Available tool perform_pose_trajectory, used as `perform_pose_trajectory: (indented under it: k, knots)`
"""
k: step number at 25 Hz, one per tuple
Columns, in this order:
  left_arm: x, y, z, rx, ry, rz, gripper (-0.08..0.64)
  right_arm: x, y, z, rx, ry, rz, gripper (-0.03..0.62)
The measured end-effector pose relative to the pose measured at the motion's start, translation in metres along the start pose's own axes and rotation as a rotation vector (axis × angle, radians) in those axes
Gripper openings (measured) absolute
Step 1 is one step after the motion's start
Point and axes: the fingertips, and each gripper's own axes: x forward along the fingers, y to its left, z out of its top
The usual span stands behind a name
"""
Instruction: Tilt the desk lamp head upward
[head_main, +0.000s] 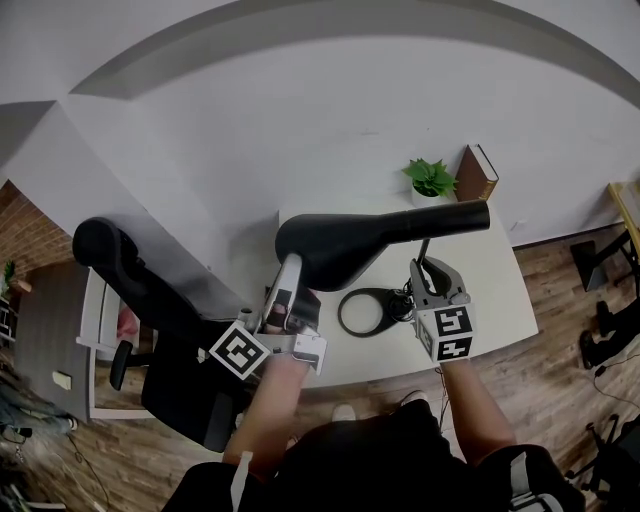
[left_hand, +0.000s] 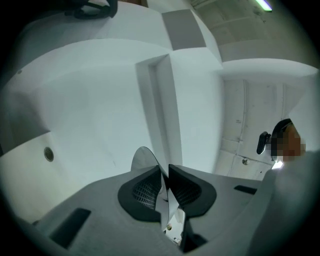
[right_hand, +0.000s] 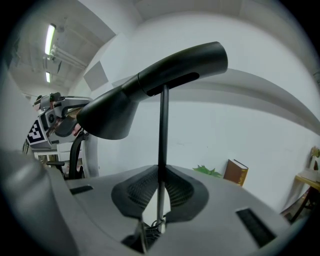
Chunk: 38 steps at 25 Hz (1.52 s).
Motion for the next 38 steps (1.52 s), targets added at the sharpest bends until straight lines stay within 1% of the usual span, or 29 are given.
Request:
perform_pose_trajectory:
  k: [5, 9, 10, 12, 24, 27, 34, 38]
  knots:
    - [0.008, -0.016, 0.012, 0.103, 0.005, 0.007, 0.044, 0.001, 0.0, -0.001, -0.003, -0.005, 0.002, 0.031]
    - [0.013, -0.022, 0.02, 0.214, 0.025, 0.07, 0.046, 0.0, 0.0, -0.001, 0.006, -0.002, 0.003, 0.031]
    - [0.014, -0.025, 0.021, 0.235, 0.028, 0.076, 0.046, 0.0, 0.0, 0.0, 0.008, -0.003, 0.004, 0.031]
    - [0.018, -0.035, 0.025, 0.285, 0.032, 0.071, 0.046, 0.0, 0.0, 0.0, 0.008, -0.005, 0.007, 0.031]
    - [0.056, -0.097, 0.039, 0.651, 0.044, -0.015, 0.061, 0.0, 0.0, 0.003, 0.006, -0.017, 0.001, 0.029]
    - [0.061, -0.107, 0.038, 0.697, 0.034, -0.042, 0.064, 0.0, 0.001, 0.002, 0.001, -0.015, -0.003, 0.029]
    - [0.072, -0.126, 0.037, 0.767, 0.046, -0.084, 0.066, -0.001, 0.003, 0.001, -0.016, -0.004, -0.019, 0.029]
    - [0.083, -0.138, 0.035, 0.806, 0.062, -0.102, 0.066, 0.001, 0.003, 0.002, -0.057, 0.006, -0.045, 0.034]
